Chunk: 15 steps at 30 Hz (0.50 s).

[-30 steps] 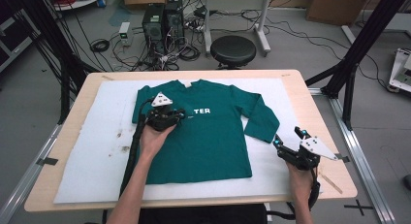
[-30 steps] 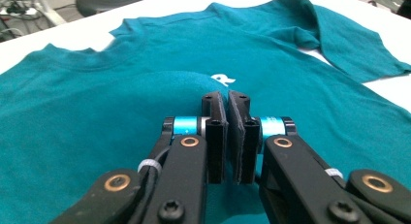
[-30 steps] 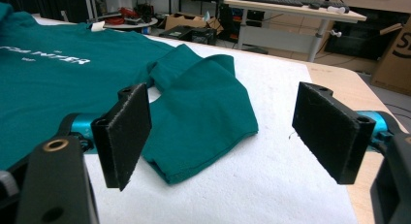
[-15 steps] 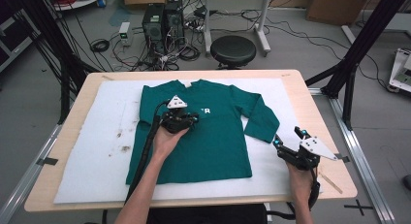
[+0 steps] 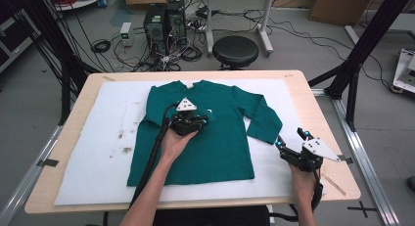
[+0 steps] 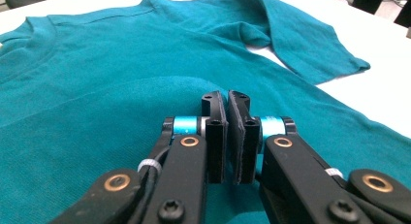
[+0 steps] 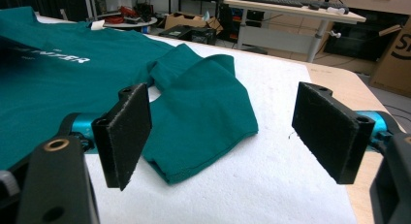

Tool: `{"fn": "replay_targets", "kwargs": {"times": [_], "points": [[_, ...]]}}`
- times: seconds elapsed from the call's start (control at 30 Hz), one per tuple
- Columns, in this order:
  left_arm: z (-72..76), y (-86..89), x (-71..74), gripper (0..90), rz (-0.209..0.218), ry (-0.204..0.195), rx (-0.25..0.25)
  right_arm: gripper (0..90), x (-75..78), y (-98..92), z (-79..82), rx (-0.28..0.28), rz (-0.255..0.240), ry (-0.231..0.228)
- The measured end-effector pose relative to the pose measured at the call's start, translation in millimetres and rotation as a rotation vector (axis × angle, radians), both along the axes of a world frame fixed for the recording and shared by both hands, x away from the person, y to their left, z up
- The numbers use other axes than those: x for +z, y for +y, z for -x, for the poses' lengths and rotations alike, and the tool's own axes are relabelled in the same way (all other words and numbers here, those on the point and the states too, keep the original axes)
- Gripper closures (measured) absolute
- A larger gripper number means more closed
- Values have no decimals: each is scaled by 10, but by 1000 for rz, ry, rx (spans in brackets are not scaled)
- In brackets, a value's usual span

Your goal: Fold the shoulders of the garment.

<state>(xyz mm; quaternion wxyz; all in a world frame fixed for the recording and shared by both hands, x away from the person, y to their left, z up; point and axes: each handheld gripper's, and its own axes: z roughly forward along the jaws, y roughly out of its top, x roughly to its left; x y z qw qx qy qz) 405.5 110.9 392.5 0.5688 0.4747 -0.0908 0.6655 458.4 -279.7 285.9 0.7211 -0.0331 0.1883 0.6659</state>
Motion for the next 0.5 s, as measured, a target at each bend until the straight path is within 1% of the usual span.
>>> {"fn": "replay_targets", "kwargs": {"times": [0.27,0.5], "points": [[-23,-104,-12,856,-23,4,0,223,2,4,0,-5,-3,-1],[-41,-177,-15,856,-33,7,-2,223,4,8,1,-11,-2,-2]]}}
